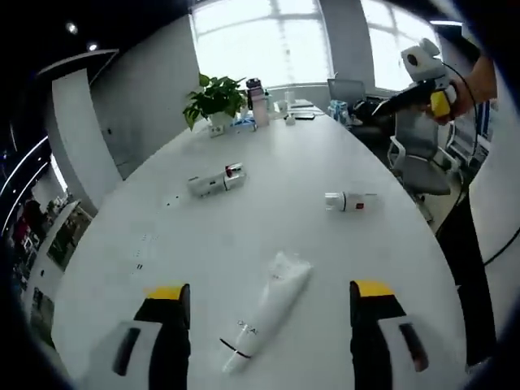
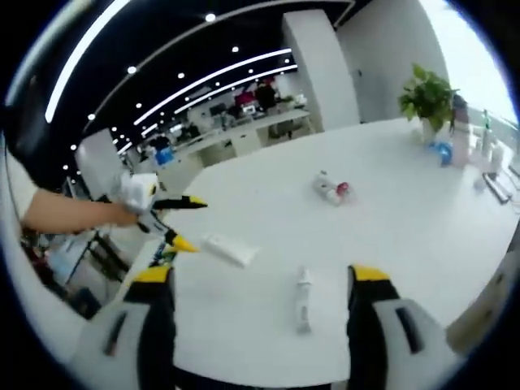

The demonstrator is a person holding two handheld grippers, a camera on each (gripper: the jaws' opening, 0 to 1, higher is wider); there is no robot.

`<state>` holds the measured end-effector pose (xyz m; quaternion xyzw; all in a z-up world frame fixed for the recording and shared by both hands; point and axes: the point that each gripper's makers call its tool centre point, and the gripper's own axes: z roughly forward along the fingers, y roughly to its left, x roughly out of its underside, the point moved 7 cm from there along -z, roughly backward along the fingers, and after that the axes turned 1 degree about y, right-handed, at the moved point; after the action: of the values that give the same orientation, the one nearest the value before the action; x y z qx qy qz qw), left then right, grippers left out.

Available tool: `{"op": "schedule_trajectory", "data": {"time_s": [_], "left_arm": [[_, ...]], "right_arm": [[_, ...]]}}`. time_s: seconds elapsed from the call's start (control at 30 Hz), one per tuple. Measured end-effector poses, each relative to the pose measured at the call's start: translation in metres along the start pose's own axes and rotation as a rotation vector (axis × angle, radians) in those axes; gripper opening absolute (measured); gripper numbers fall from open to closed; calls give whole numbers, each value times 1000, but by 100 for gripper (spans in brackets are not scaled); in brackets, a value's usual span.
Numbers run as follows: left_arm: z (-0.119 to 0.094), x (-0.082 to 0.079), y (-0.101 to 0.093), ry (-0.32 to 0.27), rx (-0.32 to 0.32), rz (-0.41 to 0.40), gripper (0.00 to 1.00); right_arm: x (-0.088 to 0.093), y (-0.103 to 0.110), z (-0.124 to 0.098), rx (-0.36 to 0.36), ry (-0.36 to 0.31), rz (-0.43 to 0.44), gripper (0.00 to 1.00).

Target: Arrange the skincare products in the storage area until every visible bottle or jar stands upright without overlapping.

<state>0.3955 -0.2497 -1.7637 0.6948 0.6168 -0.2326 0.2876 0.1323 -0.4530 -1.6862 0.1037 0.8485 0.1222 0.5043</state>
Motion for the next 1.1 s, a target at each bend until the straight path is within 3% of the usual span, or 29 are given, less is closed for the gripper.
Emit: {"op": "schedule_trajectory", "data": {"time_s": [0.1, 0.2, 0.43, 0.7, 0.8, 0.83, 0.93, 1.1], "left_arm": [[12, -1, 4, 33, 32, 27, 80], [29, 2, 7, 107, 75, 74, 78], [55, 11, 10, 186, 140, 79, 72], [71, 19, 13, 254, 174, 92, 58], [77, 22, 11, 284, 181, 128, 54], [78, 24, 11, 305, 176, 196, 50], [81, 29, 4, 348, 218, 234, 45], [83, 28, 8, 343, 215, 213, 42]], "right_arm": [[1, -8, -6, 27, -2, 13, 86], [4, -14, -11, 45, 7, 26, 86], [4, -28, -17, 71, 26, 34, 86], [-1, -37, -17, 91, 23, 42, 85], [-2, -41, -14, 93, 28, 46, 85], [-2, -42, -13, 93, 29, 46, 85], [-6, -44, -9, 89, 29, 47, 85], [-10, -46, -3, 76, 35, 37, 85]]}}
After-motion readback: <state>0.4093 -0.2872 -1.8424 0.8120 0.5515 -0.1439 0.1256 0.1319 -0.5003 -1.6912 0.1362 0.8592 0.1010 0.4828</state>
